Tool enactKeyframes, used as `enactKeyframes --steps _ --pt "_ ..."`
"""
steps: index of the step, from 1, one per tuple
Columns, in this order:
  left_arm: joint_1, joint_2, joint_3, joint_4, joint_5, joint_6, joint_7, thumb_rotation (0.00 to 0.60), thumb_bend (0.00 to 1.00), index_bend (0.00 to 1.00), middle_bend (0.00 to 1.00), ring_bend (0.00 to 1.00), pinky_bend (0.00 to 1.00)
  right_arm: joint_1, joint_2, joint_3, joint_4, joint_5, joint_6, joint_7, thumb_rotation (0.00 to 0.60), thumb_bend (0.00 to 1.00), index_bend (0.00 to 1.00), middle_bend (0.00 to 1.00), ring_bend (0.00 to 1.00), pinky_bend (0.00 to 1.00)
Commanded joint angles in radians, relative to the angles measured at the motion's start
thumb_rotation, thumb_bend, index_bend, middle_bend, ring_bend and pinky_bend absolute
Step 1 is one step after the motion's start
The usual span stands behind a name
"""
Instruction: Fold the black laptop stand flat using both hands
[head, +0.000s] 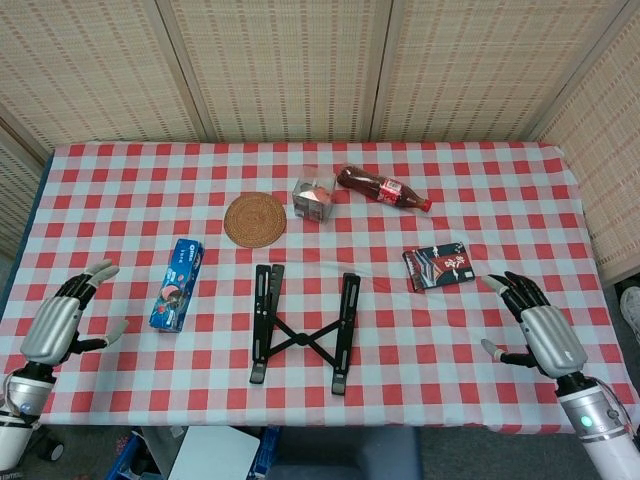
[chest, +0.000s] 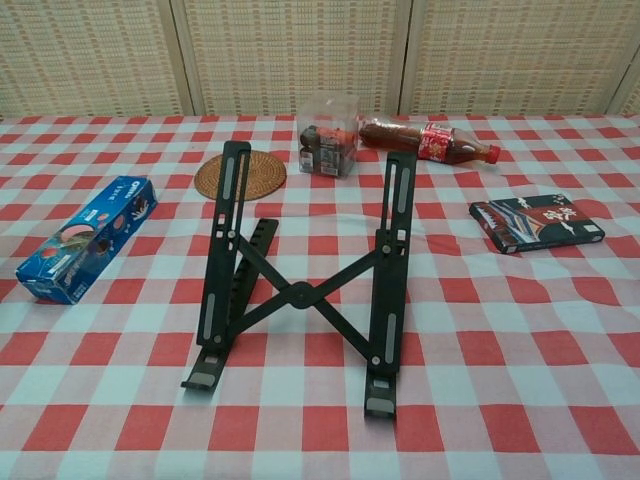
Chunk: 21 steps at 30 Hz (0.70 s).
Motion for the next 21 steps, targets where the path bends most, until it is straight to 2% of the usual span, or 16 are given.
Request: enactKeyframes --steps 1,5,7,10,12,21 --pt "-0.08 0.017 -0.019 -0.003 0.0 -0.102 -0.145 0.381 0.24 0.13 0.12 0.16 0.17 0.065 0.003 -0.005 -0.031 -0.009 -0.089 0.151 0.6 0.19 0.09 0.12 0.02 0.05" --pt "-0.129 0.005 -0.029 0.02 0.002 -0.156 -0.269 0.252 0.23 0.13 0.12 0.16 0.18 0.116 -0.006 -0.014 -0.03 -0.028 -0.156 0.288 0.6 0.15 0.09 0.11 0.02 0.05" --pt "-0.154 -0.009 -0.03 0.047 0.023 -0.17 -0.327 0.155 0.21 0.13 0.12 0.16 0.18 0.14 -0.017 -0.016 -0.028 -0.031 -0.183 0.352 0.6 0.13 0.09 0.11 0.02 0.05" --pt "-0.195 -0.029 -0.032 0.08 0.028 -0.209 -0.405 0.048 0.19 0.13 0.12 0.16 0.18 0.171 -0.038 -0.015 -0.02 -0.023 -0.219 0.439 0.6 0.12 0.09 0.11 0.02 0.05" --pt "-0.223 -0.043 -0.035 0.101 0.031 -0.234 -0.457 0.005 0.18 0.13 0.12 0.16 0.18 0.188 -0.059 -0.011 -0.007 -0.012 -0.234 0.494 0.6 0.11 0.09 0.11 0.02 0.05" --pt "-0.325 -0.115 -0.05 0.196 0.007 -0.33 -0.586 0.0 0.17 0.14 0.12 0.18 0.2 0.253 -0.163 0.024 0.041 0.072 -0.308 0.592 0.6 0.11 0.09 0.11 0.02 0.05"
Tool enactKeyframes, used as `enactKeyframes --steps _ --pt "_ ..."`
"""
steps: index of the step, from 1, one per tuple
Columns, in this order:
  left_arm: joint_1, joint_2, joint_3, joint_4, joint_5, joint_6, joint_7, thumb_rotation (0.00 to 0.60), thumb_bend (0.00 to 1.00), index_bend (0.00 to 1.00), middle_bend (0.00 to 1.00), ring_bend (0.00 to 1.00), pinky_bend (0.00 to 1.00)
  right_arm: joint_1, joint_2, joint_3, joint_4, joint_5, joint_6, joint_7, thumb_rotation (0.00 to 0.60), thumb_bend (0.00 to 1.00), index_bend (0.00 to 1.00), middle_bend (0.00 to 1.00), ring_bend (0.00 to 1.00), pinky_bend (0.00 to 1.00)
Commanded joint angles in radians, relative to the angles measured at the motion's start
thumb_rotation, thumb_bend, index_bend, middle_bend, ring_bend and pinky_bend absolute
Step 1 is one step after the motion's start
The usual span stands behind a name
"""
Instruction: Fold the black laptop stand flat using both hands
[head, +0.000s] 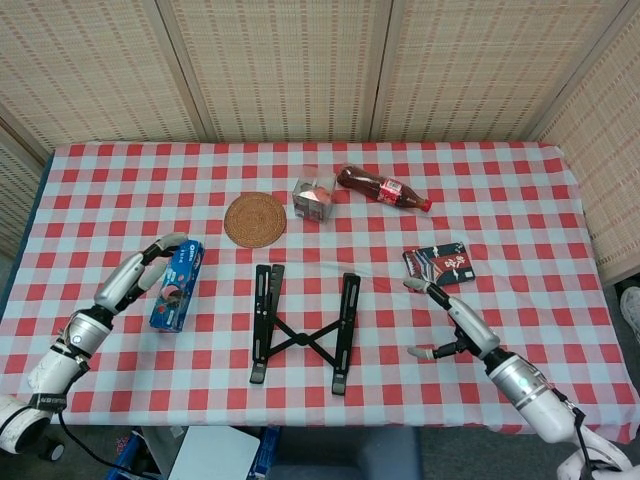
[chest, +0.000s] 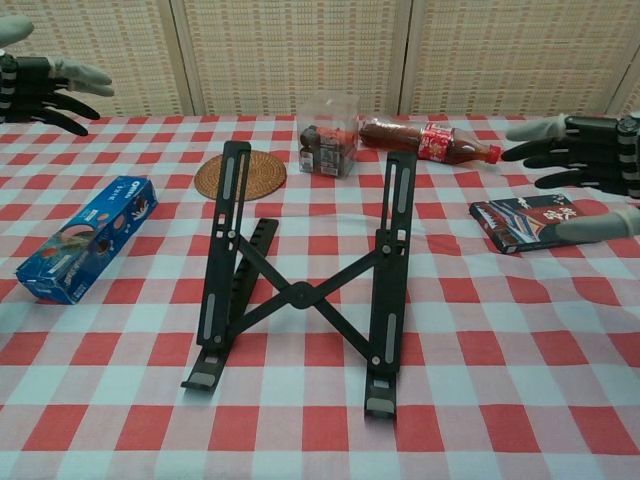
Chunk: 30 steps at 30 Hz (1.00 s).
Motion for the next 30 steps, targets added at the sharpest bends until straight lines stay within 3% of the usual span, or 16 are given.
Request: enactKeyframes --steps 1,19,30 --pt "-0.04 -0.037 -0.008 0.035 -0.019 -0.04 -0.041 0.0 0.17 0.14 0.12 0.18 0.2 0.028 -0.045 0.021 0.027 0.046 -0.034 0.016 0.6 0.11 0.09 0.11 0.02 0.05" --pt "-0.139 -0.177 -0.029 0.149 -0.106 -0.169 -0.239 0.0 0.17 0.24 0.25 0.3 0.27 0.155 -0.215 0.104 0.14 0.177 -0.19 0.061 0.6 0.11 0.09 0.13 0.04 0.05" --pt "-0.194 -0.195 -0.012 0.137 -0.055 -0.241 -0.502 0.0 0.17 0.28 0.33 0.36 0.3 0.211 -0.312 0.139 0.197 0.179 -0.226 0.109 0.6 0.13 0.09 0.16 0.07 0.05"
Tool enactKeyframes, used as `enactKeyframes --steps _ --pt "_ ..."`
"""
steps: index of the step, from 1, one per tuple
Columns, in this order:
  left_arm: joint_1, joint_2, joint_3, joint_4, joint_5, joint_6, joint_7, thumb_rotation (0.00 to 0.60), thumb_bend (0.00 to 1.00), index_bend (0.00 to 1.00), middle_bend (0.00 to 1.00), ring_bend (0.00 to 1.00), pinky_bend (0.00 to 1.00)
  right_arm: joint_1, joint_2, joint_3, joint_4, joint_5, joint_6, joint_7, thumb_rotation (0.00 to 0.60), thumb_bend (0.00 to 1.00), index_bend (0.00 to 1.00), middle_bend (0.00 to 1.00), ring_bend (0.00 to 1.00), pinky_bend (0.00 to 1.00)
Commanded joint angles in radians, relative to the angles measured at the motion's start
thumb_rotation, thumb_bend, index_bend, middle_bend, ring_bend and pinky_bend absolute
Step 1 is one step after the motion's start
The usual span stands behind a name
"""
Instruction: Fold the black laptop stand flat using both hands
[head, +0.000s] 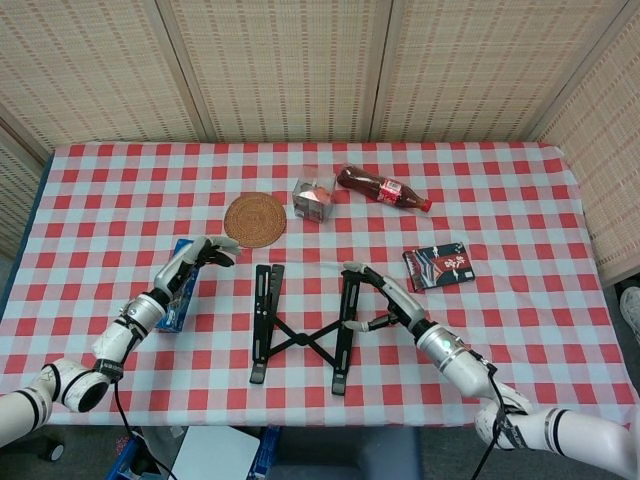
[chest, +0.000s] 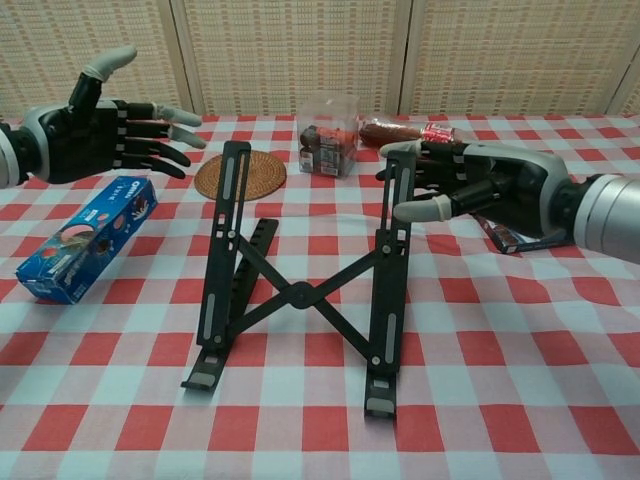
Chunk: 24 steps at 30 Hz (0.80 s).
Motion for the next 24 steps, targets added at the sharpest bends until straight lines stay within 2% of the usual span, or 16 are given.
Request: enactKeyframes --steps 1,6,12,18,24 --pt "-0.025 -0.006 0.016 -0.001 0.037 -0.018 -0.078 0.0 0.17 0.28 0.33 0.36 0.31 0.012 -0.016 0.005 0.009 -0.011 -0.007 0.023 0.6 0.13 0.09 0.16 0.08 0.05" --pt "-0.035 0.008 0.042 -0.021 0.066 -0.023 -0.164 0.0 0.17 0.31 0.4 0.41 0.33 0.028 -0.033 0.006 0.017 -0.032 -0.016 0.07 0.6 0.16 0.1 0.18 0.1 0.05" --pt "-0.035 0.046 0.078 -0.043 0.124 0.027 -0.265 0.018 0.17 0.32 0.41 0.42 0.35 0.037 -0.036 -0.011 0.018 -0.094 0.002 0.146 0.6 0.18 0.12 0.2 0.12 0.07" --pt "-0.015 0.136 0.135 -0.106 0.199 0.118 -0.338 0.031 0.17 0.32 0.41 0.42 0.36 0.037 0.0 -0.056 -0.008 -0.192 0.056 0.227 0.6 0.19 0.12 0.2 0.12 0.07" --pt "0.022 0.22 0.194 -0.183 0.259 0.226 -0.325 0.064 0.17 0.32 0.41 0.42 0.36 0.026 0.048 -0.122 -0.039 -0.287 0.136 0.25 0.6 0.19 0.12 0.2 0.12 0.08"
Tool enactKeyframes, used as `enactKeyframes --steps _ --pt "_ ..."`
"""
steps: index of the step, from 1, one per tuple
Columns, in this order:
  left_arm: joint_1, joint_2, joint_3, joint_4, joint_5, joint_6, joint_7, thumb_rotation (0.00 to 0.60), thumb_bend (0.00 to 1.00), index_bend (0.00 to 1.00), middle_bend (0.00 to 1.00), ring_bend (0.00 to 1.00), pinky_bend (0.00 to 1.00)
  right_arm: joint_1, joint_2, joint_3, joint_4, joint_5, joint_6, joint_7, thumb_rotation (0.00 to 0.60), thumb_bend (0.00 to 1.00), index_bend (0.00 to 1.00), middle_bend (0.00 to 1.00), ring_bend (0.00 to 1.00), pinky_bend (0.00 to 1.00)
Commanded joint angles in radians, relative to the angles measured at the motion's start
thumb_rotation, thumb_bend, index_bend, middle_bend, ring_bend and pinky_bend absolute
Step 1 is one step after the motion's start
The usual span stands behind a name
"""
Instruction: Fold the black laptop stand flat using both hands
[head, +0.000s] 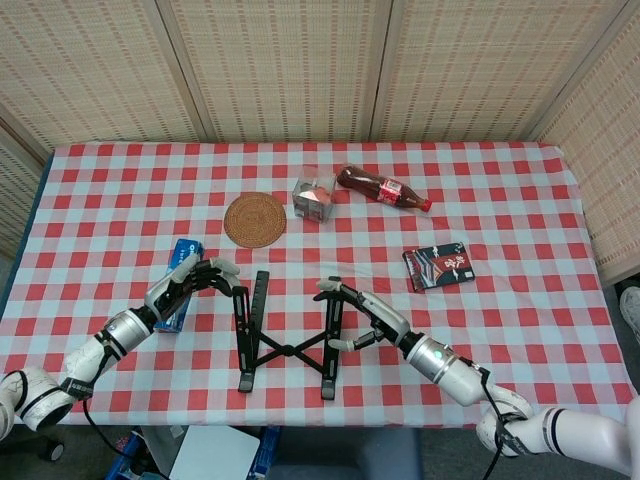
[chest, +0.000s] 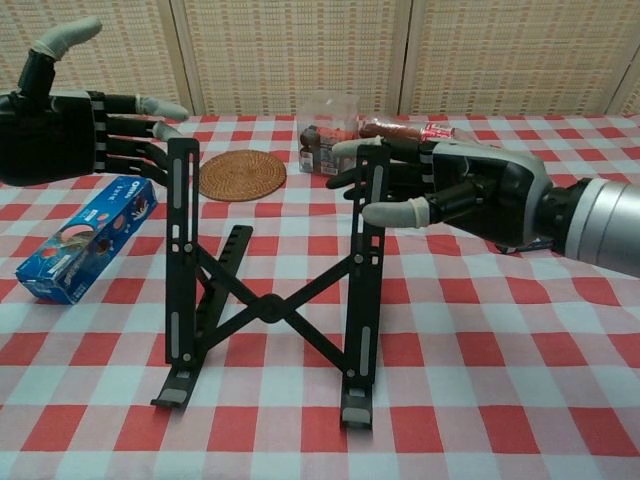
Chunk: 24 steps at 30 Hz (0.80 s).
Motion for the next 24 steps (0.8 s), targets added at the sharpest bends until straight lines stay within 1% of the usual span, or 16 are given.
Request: enactKeyframes --steps 1,7,14,18,24 --pt "0.028 0.058 0.043 -0.056 0.045 0.069 0.01 0.07 0.17 0.32 0.41 0.42 0.36 -0.008 0.034 -0.043 -0.027 -0.05 0.048 0.021 0.6 0.19 0.12 0.2 0.12 0.09" --pt "0.06 0.125 0.097 -0.125 0.099 0.161 0.043 0.086 0.17 0.33 0.41 0.42 0.36 -0.017 0.076 -0.1 -0.076 -0.117 0.122 0.026 0.6 0.19 0.12 0.2 0.12 0.09" --pt "0.094 0.169 0.152 -0.172 0.143 0.237 0.097 0.087 0.17 0.33 0.41 0.42 0.36 -0.016 0.099 -0.146 -0.126 -0.16 0.177 0.015 0.6 0.19 0.12 0.2 0.12 0.09" --pt "0.106 0.179 0.171 -0.19 0.15 0.26 0.124 0.093 0.17 0.33 0.41 0.42 0.36 -0.01 0.094 -0.158 -0.126 -0.159 0.186 0.012 0.6 0.19 0.12 0.2 0.12 0.09" --pt "0.107 0.189 0.196 -0.205 0.166 0.274 0.153 0.107 0.17 0.33 0.41 0.42 0.36 -0.006 0.067 -0.163 -0.096 -0.13 0.194 0.024 0.6 0.19 0.12 0.2 0.12 0.09"
